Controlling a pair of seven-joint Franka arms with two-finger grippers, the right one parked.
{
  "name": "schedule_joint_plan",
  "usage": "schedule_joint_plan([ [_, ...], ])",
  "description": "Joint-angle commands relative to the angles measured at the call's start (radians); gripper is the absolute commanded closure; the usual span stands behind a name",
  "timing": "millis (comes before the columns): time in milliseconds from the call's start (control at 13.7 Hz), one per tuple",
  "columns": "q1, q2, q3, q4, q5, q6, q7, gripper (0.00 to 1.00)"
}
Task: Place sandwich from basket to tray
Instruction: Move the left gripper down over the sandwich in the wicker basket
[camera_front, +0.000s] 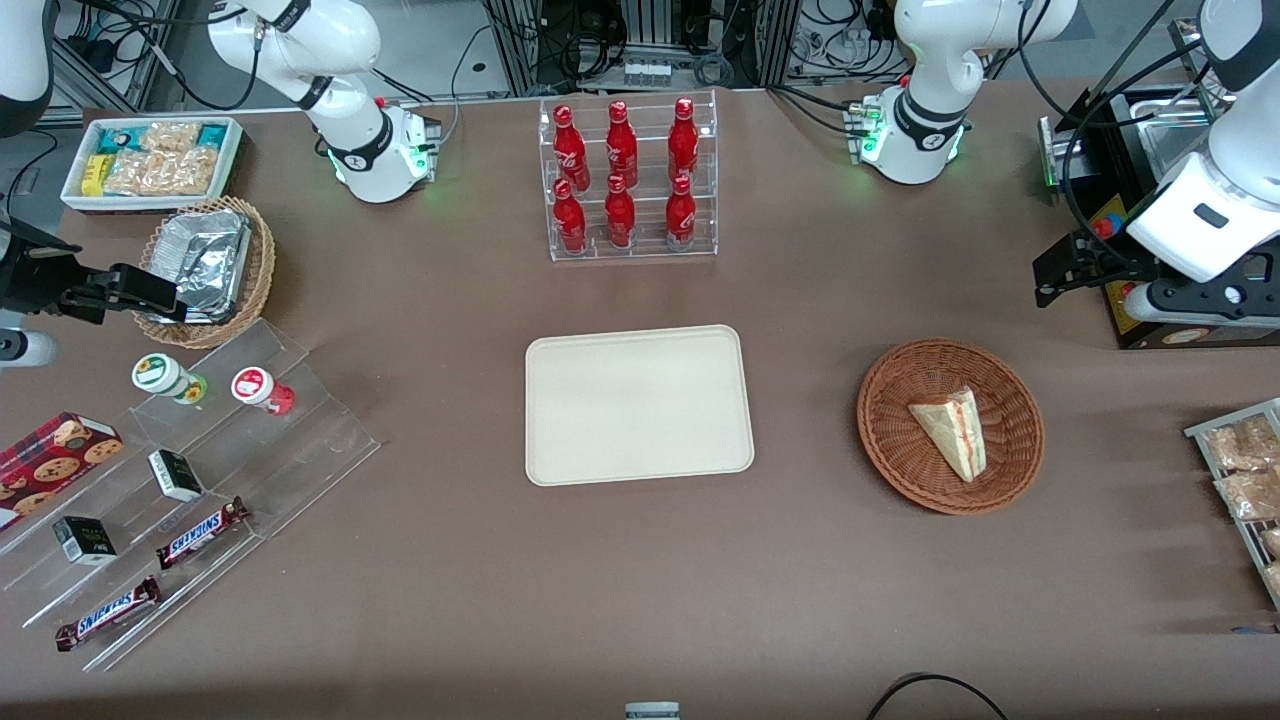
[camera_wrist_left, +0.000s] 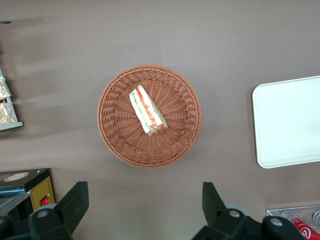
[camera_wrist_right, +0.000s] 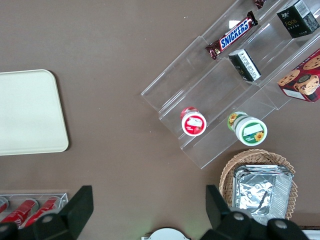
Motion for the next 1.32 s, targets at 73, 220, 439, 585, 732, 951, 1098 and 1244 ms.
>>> schedule_joint_plan([
  [73, 0.002, -0.001, -0.001, 0.014, 0.007, -0.025, -0.013, 0.00],
  [220, 0.004, 0.017, 0.001, 0.003, 0.013, -0.015, -0.016, 0.00],
  [439, 0.008, 0.057, 0.002, -0.058, 0.030, 0.075, -0.019, 0.00],
  [585, 0.010, 0.059, 0.002, -0.163, 0.035, 0.204, -0.061, 0.00],
  [732, 0.011, 0.083, 0.004, -0.249, 0.027, 0.301, -0.107, 0.00],
  [951, 0.011, 0.147, 0.004, -0.328, 0.028, 0.456, -0.303, 0.00],
  [1098, 0.010, 0.164, 0.004, -0.380, 0.034, 0.539, -0.432, 0.00],
  [1244, 0.010, 0.166, 0.004, -0.464, 0.035, 0.670, -0.546, 0.00],
])
